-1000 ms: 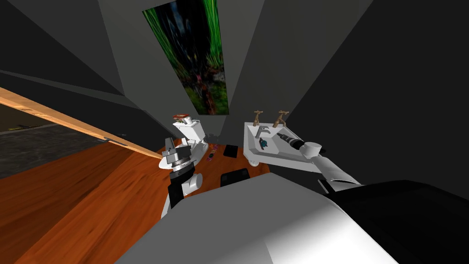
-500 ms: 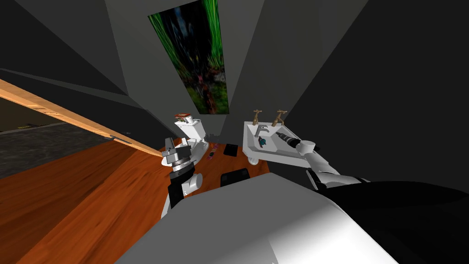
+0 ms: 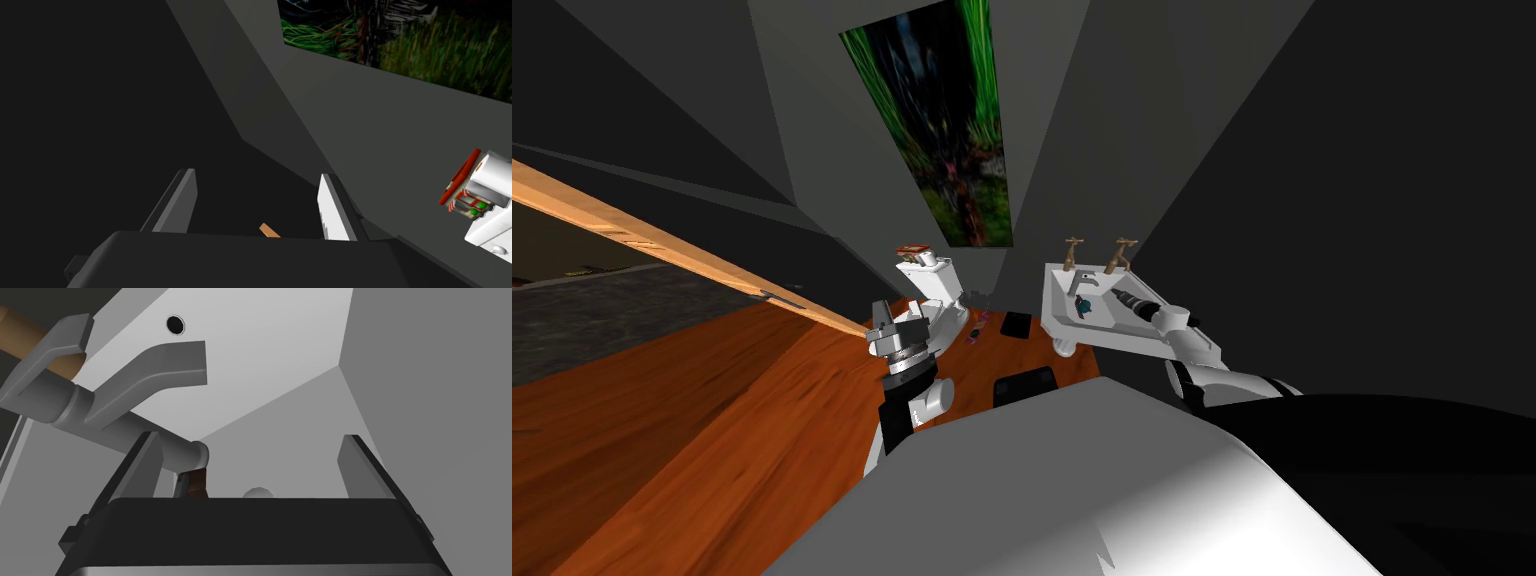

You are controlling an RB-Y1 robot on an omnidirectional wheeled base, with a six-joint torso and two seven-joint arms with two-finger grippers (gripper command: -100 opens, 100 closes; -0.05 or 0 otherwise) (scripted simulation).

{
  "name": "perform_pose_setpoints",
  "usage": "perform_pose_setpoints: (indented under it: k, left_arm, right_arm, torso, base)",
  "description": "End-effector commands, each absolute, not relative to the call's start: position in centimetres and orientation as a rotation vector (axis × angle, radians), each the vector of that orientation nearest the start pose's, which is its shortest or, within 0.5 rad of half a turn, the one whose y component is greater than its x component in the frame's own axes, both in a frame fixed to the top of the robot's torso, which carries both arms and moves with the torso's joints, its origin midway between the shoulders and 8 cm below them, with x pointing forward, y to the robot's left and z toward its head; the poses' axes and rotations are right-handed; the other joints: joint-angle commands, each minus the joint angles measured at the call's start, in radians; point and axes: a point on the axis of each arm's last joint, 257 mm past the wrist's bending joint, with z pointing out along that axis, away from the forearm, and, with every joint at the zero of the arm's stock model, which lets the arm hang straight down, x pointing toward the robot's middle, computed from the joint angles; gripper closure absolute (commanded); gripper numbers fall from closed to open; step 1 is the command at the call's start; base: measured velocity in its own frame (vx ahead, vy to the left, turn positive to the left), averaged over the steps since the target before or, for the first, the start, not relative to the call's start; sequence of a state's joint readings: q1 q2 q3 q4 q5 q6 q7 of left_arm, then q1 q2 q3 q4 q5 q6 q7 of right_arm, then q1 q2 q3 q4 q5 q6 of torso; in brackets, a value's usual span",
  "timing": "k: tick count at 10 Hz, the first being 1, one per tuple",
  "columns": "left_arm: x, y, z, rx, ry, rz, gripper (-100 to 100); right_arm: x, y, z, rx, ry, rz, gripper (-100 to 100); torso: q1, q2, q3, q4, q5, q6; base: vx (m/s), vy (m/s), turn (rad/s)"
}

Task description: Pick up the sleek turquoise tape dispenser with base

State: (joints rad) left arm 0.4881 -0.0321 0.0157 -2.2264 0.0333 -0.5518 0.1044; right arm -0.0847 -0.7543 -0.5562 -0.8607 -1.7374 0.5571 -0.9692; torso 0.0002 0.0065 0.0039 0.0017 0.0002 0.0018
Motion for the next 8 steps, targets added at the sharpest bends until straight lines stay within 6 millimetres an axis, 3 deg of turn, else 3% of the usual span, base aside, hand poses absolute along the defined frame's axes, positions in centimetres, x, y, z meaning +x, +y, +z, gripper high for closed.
perform_pose_setpoints:
  k: [1, 2, 4, 5, 8]
  left_arm:
    - [34.4, 29.2, 1.5, -0.729, 0.523, -1.408, 0]
    - [34.4, 29.2, 1.4, -0.730, 0.523, -1.408, 0]
    - [34.4, 29.2, 1.4, -0.730, 0.523, -1.408, 0]
    - [34.4, 29.2, 1.4, -0.730, 0.523, -1.408, 0]
    - [34.4, 29.2, 1.5, -0.729, 0.523, -1.408, 0]
  right_arm:
    - [44.9, -67.8, -26.1, -2.126, 1.124, -1.632, -100]
    - [45.8, -67.6, -25.9, -2.140, 1.109, -1.636, -100]
    - [45.5, -67.7, -26.5, -2.205, 1.086, -1.632, -100]
    - [46.6, -65.5, -28.3, -2.099, 1.158, -1.539, -100]
    - [48.8, -64.9, -28.4, -2.092, 1.191, -1.502, -100]
  torso:
    - [0.000, 0.000, 0.000, 0.000, 0.000, 0.000]
    - [0.000, -0.003, -0.002, -0.001, 0.000, 0.000]
    - [0.000, -0.007, -0.004, -0.002, 0.000, 0.000]
    - [0.000, -0.007, -0.004, -0.002, 0.000, 0.000]
    - [0.000, 0.001, 0.000, 0.000, 0.000, 0.000]
  base:
    - [-0.027, -0.005, -0.005]
    - [0.003, -0.005, 0.001]
    - [0.012, 0.000, 0.003]
    - [-0.083, 0.010, 0.042]
    - [-0.096, 0.003, 0.006]
